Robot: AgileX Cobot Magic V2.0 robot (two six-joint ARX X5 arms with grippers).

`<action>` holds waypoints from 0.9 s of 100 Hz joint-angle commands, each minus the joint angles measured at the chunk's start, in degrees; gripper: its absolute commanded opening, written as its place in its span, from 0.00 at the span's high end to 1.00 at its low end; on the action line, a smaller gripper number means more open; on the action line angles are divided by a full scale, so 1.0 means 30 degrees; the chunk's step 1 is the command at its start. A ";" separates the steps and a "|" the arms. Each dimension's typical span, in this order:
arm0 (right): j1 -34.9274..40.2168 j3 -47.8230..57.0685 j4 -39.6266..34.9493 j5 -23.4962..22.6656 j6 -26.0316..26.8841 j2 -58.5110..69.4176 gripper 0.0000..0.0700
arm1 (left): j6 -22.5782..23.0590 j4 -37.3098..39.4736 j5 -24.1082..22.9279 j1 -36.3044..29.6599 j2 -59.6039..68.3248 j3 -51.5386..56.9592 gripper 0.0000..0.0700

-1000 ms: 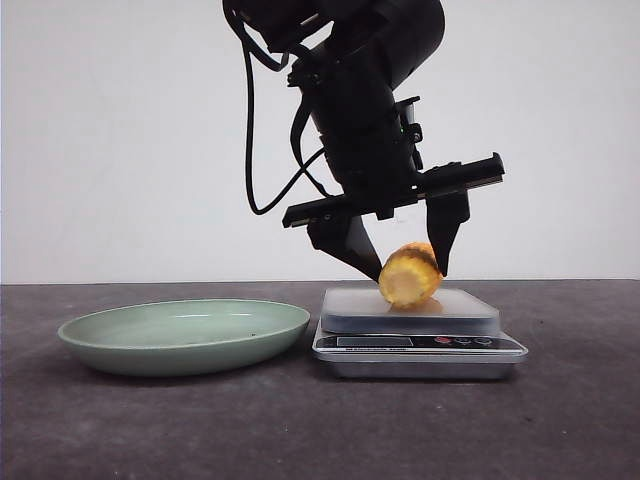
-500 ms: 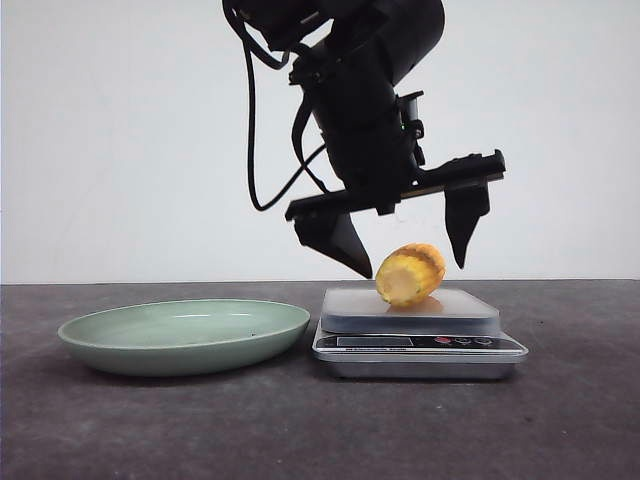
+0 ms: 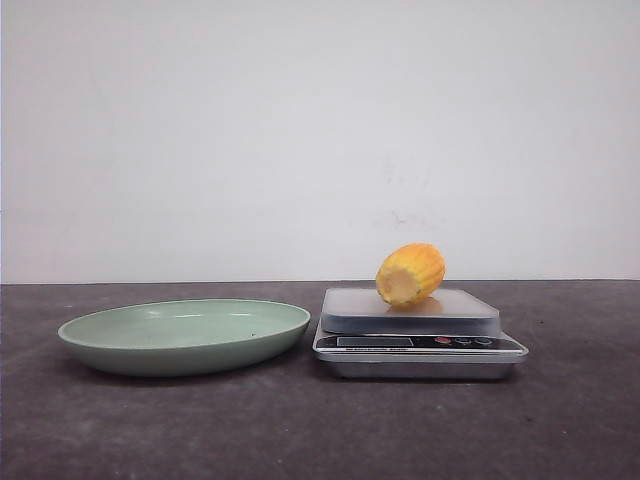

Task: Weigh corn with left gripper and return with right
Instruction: 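Open the left gripper and raise it away from the scale, then lower the right gripper onto the corn on the scale and close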

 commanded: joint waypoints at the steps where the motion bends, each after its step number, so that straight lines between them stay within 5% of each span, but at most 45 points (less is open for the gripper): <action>1: 0.0386 0.0372 0.0495 -0.0160 -0.0153 0.0525 0.38 | 0.0335 -0.0925 -0.0066 0.0729 -0.1341 0.0102 0.19; 29: 0.3118 0.0372 0.2463 0.0503 -0.0058 0.2863 0.35 | 0.0386 -0.4131 -0.0546 0.3679 -0.9136 -0.2798 0.20; 45: 0.4962 0.0372 0.3220 0.2266 -0.0066 0.4386 0.19 | -0.1348 -0.6608 -0.0546 0.3818 -1.3916 -0.5085 0.20; 67: 0.7155 0.0372 0.5136 0.3563 0.0546 0.7621 0.19 | -0.3898 -0.9471 -0.0510 0.3818 -1.8600 -0.7358 0.20; 90: 0.8648 0.0372 0.7344 0.4517 0.1508 1.2262 0.19 | -0.4503 -1.1242 0.0947 0.3818 -2.0597 -0.8065 0.20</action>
